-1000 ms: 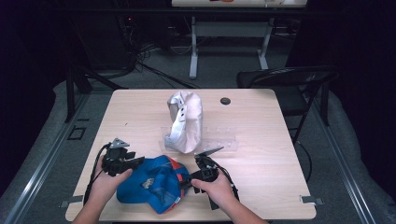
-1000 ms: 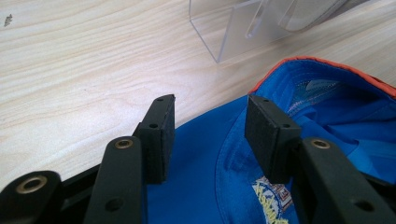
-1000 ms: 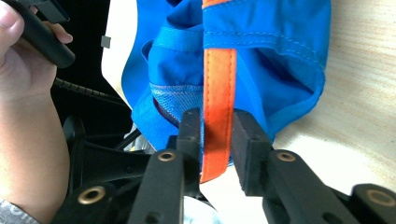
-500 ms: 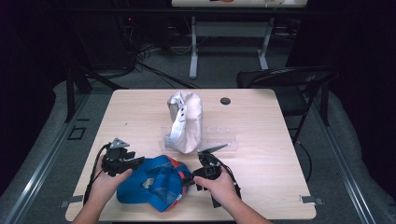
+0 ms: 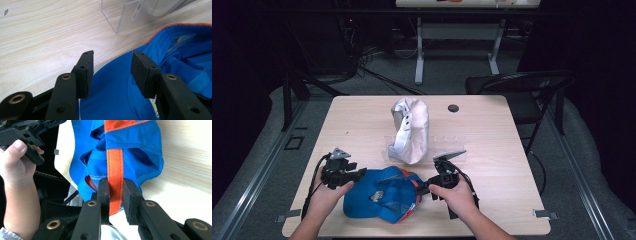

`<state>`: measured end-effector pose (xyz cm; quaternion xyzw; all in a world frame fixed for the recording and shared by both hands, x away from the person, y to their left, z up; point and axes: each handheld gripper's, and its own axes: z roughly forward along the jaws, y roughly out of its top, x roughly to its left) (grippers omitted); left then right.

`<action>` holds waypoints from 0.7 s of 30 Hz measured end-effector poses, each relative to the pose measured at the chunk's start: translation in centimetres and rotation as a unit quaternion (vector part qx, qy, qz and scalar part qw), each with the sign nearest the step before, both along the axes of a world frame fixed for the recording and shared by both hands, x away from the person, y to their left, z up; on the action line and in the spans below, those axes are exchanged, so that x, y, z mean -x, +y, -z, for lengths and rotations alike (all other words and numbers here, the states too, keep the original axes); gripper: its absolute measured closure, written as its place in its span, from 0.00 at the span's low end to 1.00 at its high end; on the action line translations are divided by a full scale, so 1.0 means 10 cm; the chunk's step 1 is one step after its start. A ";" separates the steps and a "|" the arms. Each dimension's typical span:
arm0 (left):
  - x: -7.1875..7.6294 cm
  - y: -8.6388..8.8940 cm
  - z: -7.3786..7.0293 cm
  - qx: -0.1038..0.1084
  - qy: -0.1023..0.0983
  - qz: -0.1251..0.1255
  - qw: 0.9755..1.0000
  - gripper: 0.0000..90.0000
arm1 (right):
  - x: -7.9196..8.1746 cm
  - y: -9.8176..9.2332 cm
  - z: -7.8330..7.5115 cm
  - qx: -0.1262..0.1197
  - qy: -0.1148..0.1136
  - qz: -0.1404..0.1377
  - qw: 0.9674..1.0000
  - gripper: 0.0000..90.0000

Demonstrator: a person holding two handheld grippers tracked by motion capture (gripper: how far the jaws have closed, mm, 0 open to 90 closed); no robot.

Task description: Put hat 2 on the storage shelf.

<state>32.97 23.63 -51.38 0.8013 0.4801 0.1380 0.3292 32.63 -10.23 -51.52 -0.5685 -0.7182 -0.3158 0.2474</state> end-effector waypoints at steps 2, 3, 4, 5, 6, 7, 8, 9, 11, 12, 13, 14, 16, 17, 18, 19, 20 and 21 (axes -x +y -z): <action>0.00 -0.02 0.01 -0.002 -0.002 0.001 1.000 0.59 | -0.01 -0.07 -0.04 0.009 0.002 0.006 1.000 0.86; 0.00 -0.02 0.01 -0.002 -0.001 0.002 1.000 0.59 | 0.00 -0.08 -0.06 0.012 0.004 0.014 1.000 0.86; 0.01 -0.03 0.01 -0.003 -0.002 0.004 1.000 0.59 | -0.01 -0.11 -0.07 0.012 0.002 0.017 1.000 0.86; 0.01 -0.03 0.01 -0.003 -0.002 0.004 1.000 0.59 | -0.01 -0.11 -0.07 0.012 0.002 0.017 1.000 0.86; 0.01 -0.03 0.01 -0.003 -0.001 0.005 1.000 0.59 | -0.02 -0.16 -0.10 0.021 0.002 0.015 1.000 0.86; 0.01 -0.04 0.01 -0.003 -0.002 0.005 1.000 0.59 | -0.02 -0.19 -0.11 0.016 0.002 0.011 1.000 0.86; 0.01 -0.05 0.01 -0.003 0.001 0.008 1.000 0.59 | -0.02 -0.19 -0.11 0.016 0.002 0.011 1.000 0.86; 0.01 -0.06 0.02 -0.005 -0.001 0.008 1.000 0.59 | -0.02 -0.23 -0.14 0.024 0.000 0.018 1.000 0.86; 0.01 -0.06 0.02 -0.005 -0.001 0.008 1.000 0.59 | -0.02 -0.26 -0.18 0.029 -0.001 0.017 0.999 0.86; 0.01 -0.06 0.02 -0.005 -0.001 0.008 1.000 0.59 | -0.02 -0.28 -0.20 0.034 0.001 0.017 0.999 0.86; 0.01 -0.06 0.02 -0.004 -0.001 0.007 1.000 0.59 | -0.02 -0.28 -0.20 0.034 0.001 0.017 0.999 0.86; 0.01 -0.05 0.02 -0.004 0.000 0.007 1.000 0.59 | -0.02 -0.31 -0.23 0.042 -0.001 0.020 0.999 0.86; 0.01 -0.05 0.02 -0.004 0.000 0.006 1.000 0.59 | -0.02 -0.34 -0.26 0.048 -0.004 0.018 0.999 0.86; 0.01 -0.05 0.02 -0.004 0.000 0.006 1.000 0.59 | -0.02 -0.34 -0.26 0.048 -0.004 0.018 0.999 0.86; 0.01 -0.04 0.02 -0.004 0.001 0.006 1.000 0.59 | -0.03 -0.36 -0.29 0.053 -0.006 0.026 0.998 0.86; 0.01 -0.04 0.02 -0.005 0.000 0.006 1.000 0.59 | -0.03 -0.39 -0.30 0.056 -0.006 0.019 0.998 0.86; 0.01 -0.04 0.02 -0.005 0.001 0.006 1.000 0.59 | -0.03 -0.39 -0.30 0.056 -0.006 0.019 0.998 0.86; 0.01 -0.04 0.02 -0.005 0.001 0.006 1.000 0.59 | -0.03 -0.39 -0.32 0.058 -0.006 0.026 0.998 0.86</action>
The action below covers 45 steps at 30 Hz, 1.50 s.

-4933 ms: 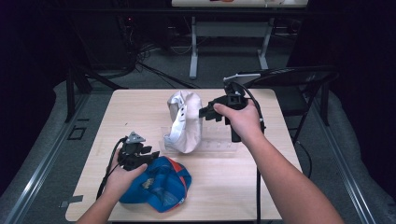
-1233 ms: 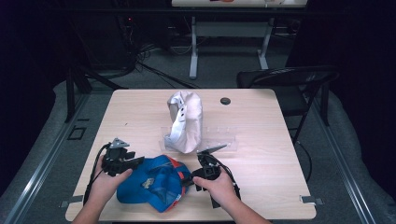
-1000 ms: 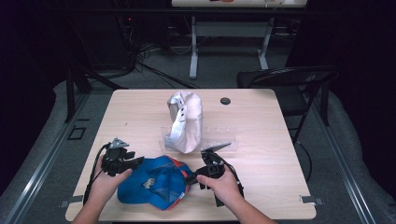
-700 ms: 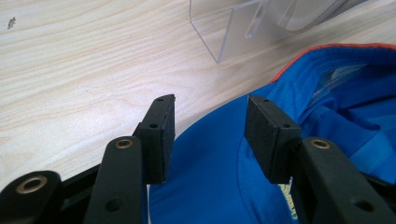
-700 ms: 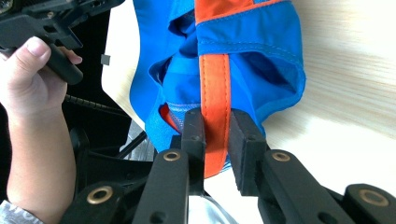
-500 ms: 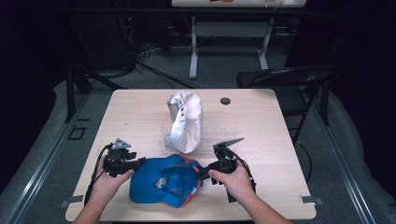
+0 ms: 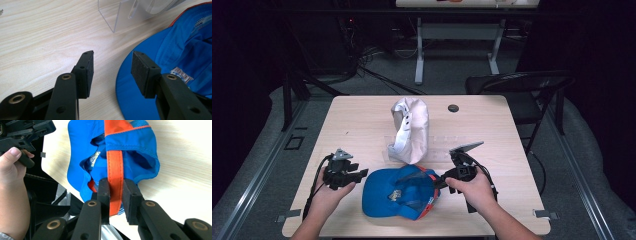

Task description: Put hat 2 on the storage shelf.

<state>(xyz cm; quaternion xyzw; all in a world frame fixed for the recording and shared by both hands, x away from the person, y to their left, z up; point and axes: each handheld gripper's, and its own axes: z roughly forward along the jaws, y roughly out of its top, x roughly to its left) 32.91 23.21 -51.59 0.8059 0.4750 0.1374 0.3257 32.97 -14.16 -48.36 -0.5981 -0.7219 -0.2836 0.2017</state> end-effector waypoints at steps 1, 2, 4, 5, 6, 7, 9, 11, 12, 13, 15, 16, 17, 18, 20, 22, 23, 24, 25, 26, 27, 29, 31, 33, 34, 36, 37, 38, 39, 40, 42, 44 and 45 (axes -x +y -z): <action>0.00 0.00 0.00 0.000 -0.002 -0.001 1.000 0.59 | 0.01 0.00 -0.01 0.002 -0.001 0.012 1.000 0.86; 0.00 0.00 0.01 0.000 -0.003 -0.002 1.000 0.59 | -0.01 -0.03 -0.03 0.004 -0.002 0.000 1.000 0.86; 0.00 0.00 0.00 0.000 0.001 0.000 1.000 0.59 | -0.01 -0.05 -0.06 0.008 -0.002 0.009 1.000 0.86; 0.00 0.00 0.01 -0.001 0.001 -0.001 1.000 0.59 | -0.01 -0.05 -0.06 0.008 -0.002 0.009 1.000 0.86; 0.00 0.00 0.01 -0.001 0.001 -0.001 1.000 0.59 | -0.01 -0.05 -0.07 0.009 -0.003 0.013 1.000 0.86; 0.00 0.00 0.01 -0.001 0.001 -0.001 1.000 0.59 | -0.01 -0.07 -0.09 0.009 0.001 0.013 1.000 0.86; 0.00 0.00 0.01 -0.001 0.002 -0.001 1.000 0.59 | -0.02 -0.08 -0.12 0.005 0.006 0.010 1.000 0.86; 0.00 0.00 0.01 0.000 0.002 -0.002 1.000 0.59 | -0.03 -0.10 -0.15 -0.003 0.009 0.010 1.000 0.86; 0.00 0.00 0.01 0.000 0.002 -0.001 1.000 0.59 | -0.03 -0.11 -0.16 -0.009 0.009 0.013 1.000 0.86; 0.00 0.00 0.01 0.000 0.002 -0.001 1.000 0.59 | -0.03 -0.12 -0.17 -0.012 0.012 0.018 1.000 0.86; 0.00 0.01 0.01 0.000 0.002 -0.001 1.000 0.59 | -0.04 -0.15 -0.19 -0.013 0.012 0.003 1.000 0.86; 0.00 0.01 0.01 0.001 0.002 -0.002 1.000 0.59 | -0.04 -0.16 -0.21 -0.029 0.015 0.024 0.999 0.86; 0.00 0.01 0.01 0.001 0.002 -0.002 1.000 0.59 | -0.04 -0.16 -0.21 -0.029 0.015 0.024 0.999 0.86; 0.00 0.01 0.01 0.000 0.003 -0.002 1.000 0.59 | -0.04 -0.19 -0.22 -0.037 0.017 0.023 0.999 0.86; 0.00 0.01 0.01 0.001 0.003 -0.003 1.000 0.59 | -0.04 -0.22 -0.25 -0.068 0.027 0.039 0.997 0.86; 0.00 0.01 0.01 0.001 0.002 -0.003 1.000 0.59 | -0.05 -0.26 -0.25 -0.074 0.024 0.026 0.997 0.86; 0.00 0.01 0.01 0.000 0.002 -0.002 1.000 0.59 | -0.06 -0.30 -0.26 -0.085 0.022 0.027 0.996 0.87; 0.00 0.00 0.01 0.000 0.001 -0.002 1.000 0.59 | -0.05 -0.29 -0.27 -0.093 0.020 0.043 0.995 0.87; 0.00 0.00 0.01 0.000 0.001 -0.002 1.000 0.59 | -0.05 -0.29 -0.27 -0.093 0.020 0.043 0.995 0.87; 0.00 0.00 0.01 0.001 0.001 -0.002 1.000 0.59 | -0.05 -0.32 -0.29 -0.098 0.020 0.034 0.994 0.86; 0.00 0.00 0.01 0.001 0.002 -0.002 1.000 0.59 | -0.05 -0.32 -0.30 -0.105 0.017 0.042 0.993 0.87; 0.00 0.00 0.01 0.004 0.003 -0.002 1.000 0.59 | -0.05 -0.38 -0.36 -0.130 0.012 0.034 0.991 0.87; 0.00 -0.01 0.01 0.004 0.004 -0.001 1.000 0.59 | -0.05 -0.38 -0.39 -0.139 0.010 0.040 0.989 0.87; 0.00 -0.01 0.01 0.003 0.003 -0.001 1.000 0.59 | -0.04 -0.41 -0.43 -0.157 0.007 0.039 0.987 0.87; 0.00 -0.01 0.01 0.003 0.003 -0.001 1.000 0.59 | -0.04 -0.41 -0.46 -0.170 0.006 0.044 0.984 0.87; 0.00 -0.01 0.01 0.002 0.003 -0.001 1.000 0.59 | -0.03 -0.41 -0.52 -0.187 0.002 0.040 0.982 0.87; 0.00 -0.01 0.01 0.002 0.003 -0.001 1.000 0.59 | -0.03 -0.41 -0.52 -0.187 0.002 0.040 0.982 0.87; 0.00 -0.01 0.01 0.002 0.003 -0.002 1.000 0.59 | -0.03 -0.40 -0.58 -0.196 -0.003 0.039 0.980 0.87; 0.00 -0.01 0.01 0.002 0.003 -0.002 1.000 0.59 | -0.03 -0.40 -0.58 -0.196 -0.003 0.039 0.980 0.87; 0.00 -0.01 0.01 0.001 0.004 -0.001 1.000 0.59 | -0.03 -0.40 -0.63 -0.201 -0.009 0.038 0.979 0.87; 0.00 0.00 0.01 0.002 0.004 -0.002 1.000 0.59 | -0.03 -0.40 -0.68 -0.207 -0.015 0.038 0.977 0.87; 0.00 0.00 0.01 0.002 0.004 -0.002 1.000 0.59 | -0.03 -0.40 -0.70 -0.211 -0.017 0.038 0.977 0.87; 0.00 0.00 0.01 0.001 0.004 -0.002 1.000 0.59 | -0.03 -0.41 -0.73 -0.213 -0.019 0.036 0.976 0.87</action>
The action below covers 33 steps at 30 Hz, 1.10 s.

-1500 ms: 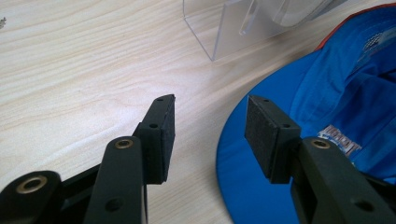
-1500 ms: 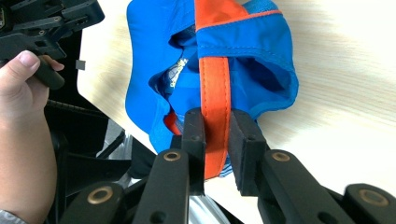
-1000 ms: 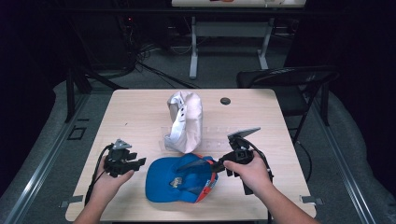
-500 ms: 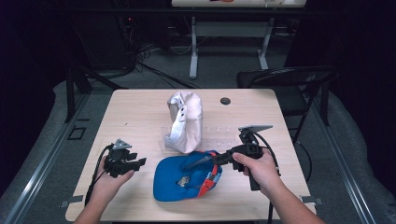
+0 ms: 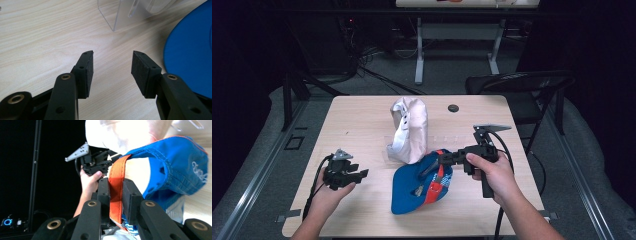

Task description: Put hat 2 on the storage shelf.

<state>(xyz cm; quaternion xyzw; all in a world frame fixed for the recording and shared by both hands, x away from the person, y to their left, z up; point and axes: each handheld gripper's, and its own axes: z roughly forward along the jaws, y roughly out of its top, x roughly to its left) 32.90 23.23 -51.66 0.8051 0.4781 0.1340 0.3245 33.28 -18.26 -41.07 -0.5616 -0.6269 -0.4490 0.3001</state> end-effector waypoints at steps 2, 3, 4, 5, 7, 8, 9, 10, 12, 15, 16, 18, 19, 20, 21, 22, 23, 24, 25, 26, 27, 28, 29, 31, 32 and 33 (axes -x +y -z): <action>0.00 0.00 0.00 -0.001 0.002 0.000 1.000 0.59 | 0.00 -0.01 -0.05 -0.010 -0.010 0.002 1.000 0.87; 0.00 0.00 0.00 -0.001 0.002 0.000 1.000 0.59 | 0.00 -0.02 -0.07 -0.013 -0.010 0.005 1.000 0.87; 0.00 0.00 0.00 -0.001 0.000 0.000 1.000 0.59 | 0.00 -0.03 -0.09 -0.014 -0.013 0.000 1.000 0.87; 0.00 0.00 0.00 -0.001 0.000 0.000 1.000 0.59 | 0.00 -0.04 -0.11 -0.016 -0.013 0.005 1.000 0.87; 0.00 0.00 0.00 -0.001 0.000 0.000 1.000 0.59 | 0.00 -0.06 -0.13 -0.019 -0.014 0.008 1.000 0.87; 0.00 0.00 0.00 -0.001 0.000 0.000 1.000 0.59 | 0.00 -0.06 -0.15 -0.020 -0.015 0.013 1.000 0.87; 0.00 0.00 0.00 -0.001 0.000 0.000 1.000 0.59 | 0.00 -0.06 -0.15 -0.020 -0.015 0.013 1.000 0.87; 0.00 0.00 0.00 -0.001 0.001 -0.001 1.000 0.59 | 0.00 -0.09 -0.17 -0.022 -0.018 0.012 1.000 0.87; 0.00 0.00 0.01 -0.001 0.001 -0.001 1.000 0.59 | 0.00 -0.12 -0.20 -0.024 -0.022 0.015 0.999 0.87; 0.00 0.00 0.00 -0.001 0.002 -0.001 1.000 0.59 | 0.00 -0.17 -0.24 -0.028 -0.024 0.022 0.999 0.87; 0.00 0.00 0.00 -0.001 0.002 -0.001 1.000 0.59 | 0.00 -0.19 -0.26 -0.029 -0.025 0.023 0.999 0.87; 0.00 0.01 0.00 -0.001 0.002 -0.001 1.000 0.59 | 0.00 -0.22 -0.29 -0.033 -0.029 0.028 0.999 0.87; 0.00 0.01 0.00 -0.001 0.002 -0.001 1.000 0.59 | 0.00 -0.22 -0.29 -0.033 -0.029 0.028 0.999 0.87; 0.00 0.01 0.00 -0.001 0.001 -0.002 1.000 0.59 | -0.01 -0.25 -0.32 -0.036 -0.032 0.033 0.998 0.87; 0.00 0.01 0.00 -0.001 0.001 -0.002 1.000 0.59 | -0.01 -0.27 -0.34 -0.036 -0.034 0.037 0.998 0.87; 0.00 0.01 0.00 -0.001 0.001 -0.002 1.000 0.59 | -0.01 -0.27 -0.34 -0.036 -0.034 0.037 0.998 0.87; 0.00 0.01 0.00 0.000 0.000 -0.002 1.000 0.59 | -0.02 -0.31 -0.36 -0.036 -0.036 0.043 0.998 0.87; 0.00 0.01 0.00 0.000 0.001 -0.001 1.000 0.59 | -0.02 -0.33 -0.37 -0.037 -0.035 0.047 0.998 0.87; 0.00 0.01 0.00 0.000 0.001 -0.001 1.000 0.59 | -0.03 -0.35 -0.38 -0.037 -0.036 0.050 0.997 0.87; 0.00 0.01 0.00 0.000 0.001 -0.002 1.000 0.59 | -0.04 -0.37 -0.39 -0.035 -0.036 0.054 0.997 0.87; 0.00 0.01 0.00 0.000 0.001 -0.002 1.000 0.59 | -0.04 -0.37 -0.39 -0.035 -0.036 0.054 0.997 0.87; 0.00 0.01 0.00 0.000 0.001 -0.002 1.000 0.59 | -0.05 -0.42 -0.41 -0.035 -0.036 0.061 0.997 0.87; 0.00 0.01 0.00 0.000 0.001 -0.002 1.000 0.59 | -0.05 -0.42 -0.41 -0.035 -0.036 0.061 0.997 0.87; 0.00 0.01 0.00 0.000 0.001 -0.002 1.000 0.59 | -0.07 -0.47 -0.43 -0.035 -0.035 0.069 0.996 0.87; -0.01 0.01 0.01 0.000 0.001 -0.002 1.000 0.59 | -0.07 -0.47 -0.43 -0.035 -0.035 0.069 0.996 0.87; -0.01 0.01 0.01 -0.001 0.001 -0.002 1.000 0.59 | -0.08 -0.49 -0.44 -0.035 -0.034 0.072 0.996 0.87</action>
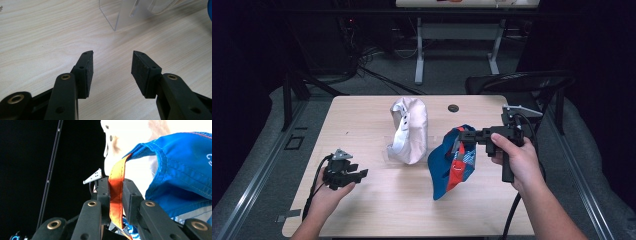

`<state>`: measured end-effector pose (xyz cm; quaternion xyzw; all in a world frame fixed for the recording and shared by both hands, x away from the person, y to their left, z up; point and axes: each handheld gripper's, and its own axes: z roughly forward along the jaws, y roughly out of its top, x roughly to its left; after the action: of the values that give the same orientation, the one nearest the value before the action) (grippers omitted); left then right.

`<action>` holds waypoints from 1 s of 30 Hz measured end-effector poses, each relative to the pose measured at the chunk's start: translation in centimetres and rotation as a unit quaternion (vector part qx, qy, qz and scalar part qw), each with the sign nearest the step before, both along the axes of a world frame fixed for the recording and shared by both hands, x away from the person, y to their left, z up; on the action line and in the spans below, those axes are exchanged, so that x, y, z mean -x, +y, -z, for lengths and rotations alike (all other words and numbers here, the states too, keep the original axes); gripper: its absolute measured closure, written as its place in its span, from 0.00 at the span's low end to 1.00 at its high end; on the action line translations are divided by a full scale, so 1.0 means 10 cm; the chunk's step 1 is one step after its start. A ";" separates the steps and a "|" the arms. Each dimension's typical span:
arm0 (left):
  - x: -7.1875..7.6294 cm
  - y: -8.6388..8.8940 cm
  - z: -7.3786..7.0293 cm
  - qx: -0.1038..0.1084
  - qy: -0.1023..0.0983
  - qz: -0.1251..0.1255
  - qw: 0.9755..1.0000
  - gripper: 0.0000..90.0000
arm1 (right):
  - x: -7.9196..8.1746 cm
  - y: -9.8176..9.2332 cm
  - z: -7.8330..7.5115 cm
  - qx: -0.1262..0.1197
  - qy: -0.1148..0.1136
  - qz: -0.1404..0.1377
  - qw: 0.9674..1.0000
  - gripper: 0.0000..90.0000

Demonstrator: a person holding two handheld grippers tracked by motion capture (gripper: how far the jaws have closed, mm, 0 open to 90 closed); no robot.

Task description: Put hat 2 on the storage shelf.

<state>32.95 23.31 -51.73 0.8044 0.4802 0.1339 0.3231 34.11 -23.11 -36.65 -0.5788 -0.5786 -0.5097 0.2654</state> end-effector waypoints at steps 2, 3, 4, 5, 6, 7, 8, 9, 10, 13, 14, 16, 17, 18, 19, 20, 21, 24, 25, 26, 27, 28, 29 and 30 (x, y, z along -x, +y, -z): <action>0.00 0.00 0.00 0.000 0.000 0.000 1.000 0.59 | -0.02 -0.03 -0.03 0.000 0.001 0.005 1.000 0.87; 0.00 0.00 0.00 0.000 0.000 0.000 1.000 0.58 | -0.03 -0.04 -0.04 -0.001 0.002 0.007 1.000 0.87; 0.00 0.00 0.00 0.000 0.000 0.001 1.000 0.58 | -0.04 -0.06 -0.05 -0.001 0.002 0.010 1.000 0.87; 0.00 0.00 0.00 0.001 0.000 0.000 1.000 0.58 | -0.06 -0.09 -0.08 -0.002 0.003 0.014 1.000 0.87; 0.00 0.00 0.00 0.001 0.001 -0.001 1.000 0.58 | -0.06 -0.09 -0.08 -0.002 0.003 0.014 1.000 0.87; 0.00 0.00 0.00 0.001 0.001 0.000 1.000 0.58 | -0.07 -0.10 -0.09 -0.002 0.002 0.015 1.000 0.87; 0.00 0.00 0.00 0.000 0.001 0.000 1.000 0.58 | -0.08 -0.12 -0.11 -0.002 0.002 0.016 1.000 0.87; 0.00 0.00 0.00 0.001 0.001 -0.001 1.000 0.58 | -0.09 -0.13 -0.12 -0.002 0.002 0.021 1.000 0.87; 0.00 0.00 0.00 0.001 0.001 -0.002 1.000 0.58 | -0.10 -0.14 -0.14 -0.001 0.002 0.023 1.000 0.87; 0.00 0.01 0.00 0.001 0.001 -0.001 1.000 0.58 | -0.14 -0.18 -0.20 0.000 0.001 0.027 1.000 0.87; 0.00 0.01 0.00 0.001 0.000 -0.002 1.000 0.58 | -0.15 -0.19 -0.22 0.001 -0.001 0.030 1.000 0.87; -0.01 0.01 0.01 0.001 -0.001 -0.003 1.000 0.58 | -0.18 -0.21 -0.31 0.002 -0.003 0.037 0.999 0.87; -0.01 0.01 0.01 0.001 -0.001 -0.003 1.000 0.58 | -0.18 -0.21 -0.31 0.002 -0.003 0.037 0.999 0.87; -0.01 0.01 0.01 0.001 0.001 -0.002 1.000 0.58 | -0.20 -0.22 -0.33 0.002 -0.004 0.039 0.999 0.87; -0.01 0.01 0.01 0.001 0.001 -0.003 1.000 0.58 | -0.21 -0.22 -0.37 0.006 -0.005 0.039 0.999 0.87; -0.01 0.01 0.01 0.001 0.001 -0.003 1.000 0.58 | -0.22 -0.22 -0.39 0.006 -0.007 0.042 0.999 0.87; -0.01 0.01 0.01 0.001 0.001 -0.003 1.000 0.58 | -0.23 -0.22 -0.42 0.007 -0.009 0.042 0.999 0.87; -0.01 0.01 0.01 0.001 0.002 -0.003 1.000 0.58 | -0.29 -0.22 -0.52 0.008 -0.013 0.050 0.999 0.87; -0.01 0.01 0.01 0.001 0.002 -0.003 1.000 0.58 | -0.29 -0.22 -0.52 0.008 -0.013 0.050 0.999 0.87; -0.01 0.01 0.01 0.001 0.001 -0.003 1.000 0.58 | -0.33 -0.23 -0.57 0.011 -0.015 0.053 0.998 0.87; -0.01 0.01 0.01 0.001 0.001 -0.003 1.000 0.58 | -0.35 -0.24 -0.58 0.011 -0.016 0.054 0.998 0.87; -0.01 0.01 0.01 0.001 0.000 -0.004 1.000 0.58 | -0.37 -0.23 -0.60 0.010 -0.014 0.061 0.998 0.87; -0.01 0.01 0.01 0.001 0.000 -0.004 1.000 0.58 | -0.37 -0.23 -0.60 0.010 -0.014 0.061 0.998 0.87; -0.01 0.02 0.01 0.001 -0.002 -0.005 1.000 0.58 | -0.39 -0.24 -0.61 0.010 -0.015 0.060 0.998 0.87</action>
<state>33.07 23.46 -51.84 0.8012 0.4840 0.1367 0.3243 37.97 -25.48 -30.50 -0.6075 -0.5520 -0.5274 0.2194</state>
